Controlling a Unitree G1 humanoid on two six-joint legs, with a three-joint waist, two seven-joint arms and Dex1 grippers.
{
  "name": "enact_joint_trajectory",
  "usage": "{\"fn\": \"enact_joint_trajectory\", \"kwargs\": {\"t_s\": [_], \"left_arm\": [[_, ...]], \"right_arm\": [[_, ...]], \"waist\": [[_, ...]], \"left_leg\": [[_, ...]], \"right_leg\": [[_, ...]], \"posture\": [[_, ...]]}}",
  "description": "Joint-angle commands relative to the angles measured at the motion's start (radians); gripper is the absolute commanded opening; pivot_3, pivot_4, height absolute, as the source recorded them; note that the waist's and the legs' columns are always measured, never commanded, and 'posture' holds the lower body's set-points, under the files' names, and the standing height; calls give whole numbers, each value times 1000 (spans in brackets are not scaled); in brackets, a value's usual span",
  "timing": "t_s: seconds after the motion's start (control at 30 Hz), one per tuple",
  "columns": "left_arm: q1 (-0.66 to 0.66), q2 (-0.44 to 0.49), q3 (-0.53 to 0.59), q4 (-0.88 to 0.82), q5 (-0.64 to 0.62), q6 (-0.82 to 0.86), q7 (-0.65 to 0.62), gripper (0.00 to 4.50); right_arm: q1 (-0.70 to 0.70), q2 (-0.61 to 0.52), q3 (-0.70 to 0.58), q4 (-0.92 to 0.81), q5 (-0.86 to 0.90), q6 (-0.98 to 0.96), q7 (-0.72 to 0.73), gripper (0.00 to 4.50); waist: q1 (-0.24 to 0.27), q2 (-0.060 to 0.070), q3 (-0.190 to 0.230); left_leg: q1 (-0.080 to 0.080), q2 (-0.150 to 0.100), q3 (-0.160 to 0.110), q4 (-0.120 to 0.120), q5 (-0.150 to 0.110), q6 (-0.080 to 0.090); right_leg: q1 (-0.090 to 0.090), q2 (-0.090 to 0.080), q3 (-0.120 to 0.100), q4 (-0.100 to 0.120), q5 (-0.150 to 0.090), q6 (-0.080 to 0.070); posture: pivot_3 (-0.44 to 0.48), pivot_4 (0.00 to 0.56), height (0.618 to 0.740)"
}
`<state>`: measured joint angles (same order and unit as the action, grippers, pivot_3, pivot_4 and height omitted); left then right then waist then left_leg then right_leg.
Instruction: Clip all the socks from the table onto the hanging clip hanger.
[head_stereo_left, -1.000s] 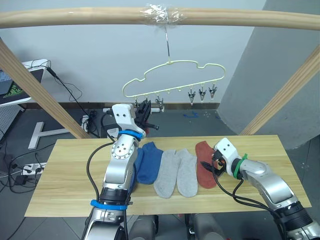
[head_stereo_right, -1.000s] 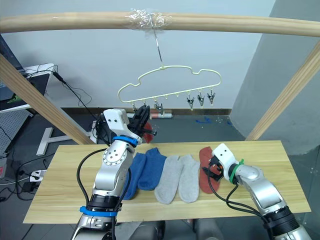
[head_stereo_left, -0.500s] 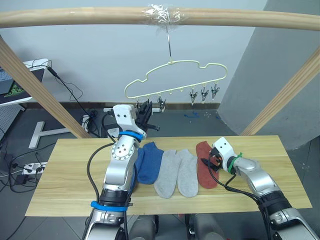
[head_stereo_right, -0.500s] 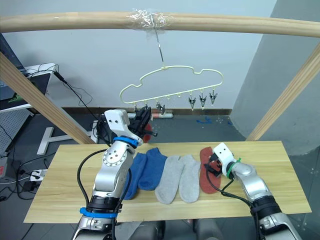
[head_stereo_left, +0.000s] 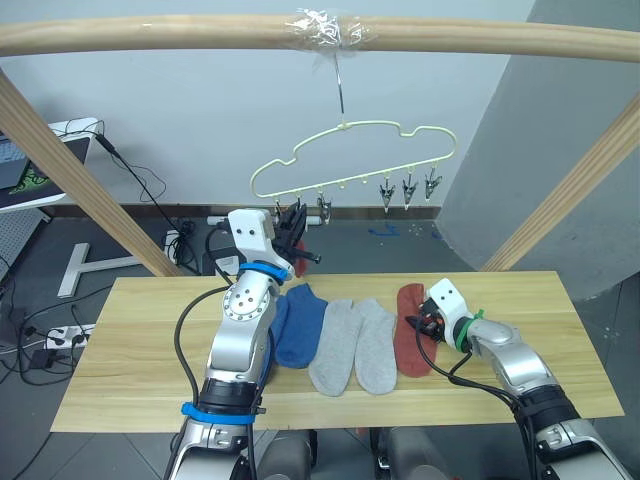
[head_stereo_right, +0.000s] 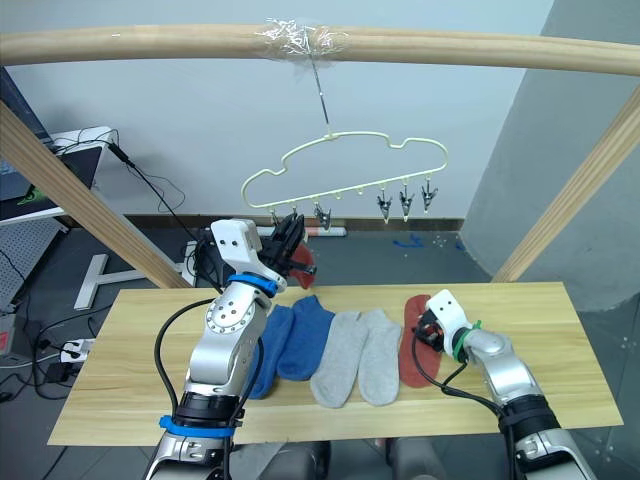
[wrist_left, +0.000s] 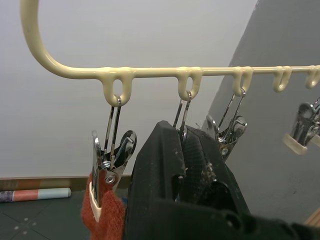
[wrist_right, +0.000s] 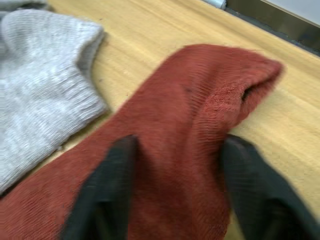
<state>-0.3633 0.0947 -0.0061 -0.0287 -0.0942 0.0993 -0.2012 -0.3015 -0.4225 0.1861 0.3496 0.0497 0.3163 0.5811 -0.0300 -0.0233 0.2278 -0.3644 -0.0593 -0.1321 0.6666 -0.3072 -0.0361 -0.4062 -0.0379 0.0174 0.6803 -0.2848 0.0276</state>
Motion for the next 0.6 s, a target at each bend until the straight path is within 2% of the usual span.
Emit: {"fn": "enact_joint_trajectory", "kwargs": {"t_s": [0.03,0.13,0.27,0.37,0.53,0.6], "left_arm": [[3,-1,-3,-33,-3,-6,-1,13],[6,-2,-2,-34,-4,-5,-3,13],[7,0,13,-30,-35,11,-22,13],[-4,6,57,-33,-132,84,-64,13],[-22,67,133,-7,-297,233,-168,13],[-34,79,167,-1,-352,278,-178,13]], "right_arm": [[19,-19,14,17,-42,-19,7,1042],[24,-31,22,20,-61,-51,23,32],[37,-57,28,-8,-73,-88,57,32],[45,-90,27,-81,-60,-105,119,32],[57,-126,26,-236,-2,-95,243,32],[54,-118,21,-287,17,-32,244,32]], "waist": [[0,0,0],[1,0,0],[1,0,0],[1,0,0],[-6,0,0],[-6,0,0]], "left_leg": [[0,0,0,0,0,0],[0,0,0,0,0,0],[0,0,0,0,0,0],[0,0,0,0,0,0],[1,1,0,0,0,0],[1,1,0,0,0,0]], "right_leg": [[0,0,0,0,0,0],[0,0,0,0,0,0],[0,0,0,0,0,0],[0,0,0,0,0,0],[0,1,0,1,0,0],[1,1,-1,1,0,0]], "posture": [[-26,213,740],[-26,213,740],[-26,213,740],[-30,219,740],[-30,219,740],[-31,224,740]]}}
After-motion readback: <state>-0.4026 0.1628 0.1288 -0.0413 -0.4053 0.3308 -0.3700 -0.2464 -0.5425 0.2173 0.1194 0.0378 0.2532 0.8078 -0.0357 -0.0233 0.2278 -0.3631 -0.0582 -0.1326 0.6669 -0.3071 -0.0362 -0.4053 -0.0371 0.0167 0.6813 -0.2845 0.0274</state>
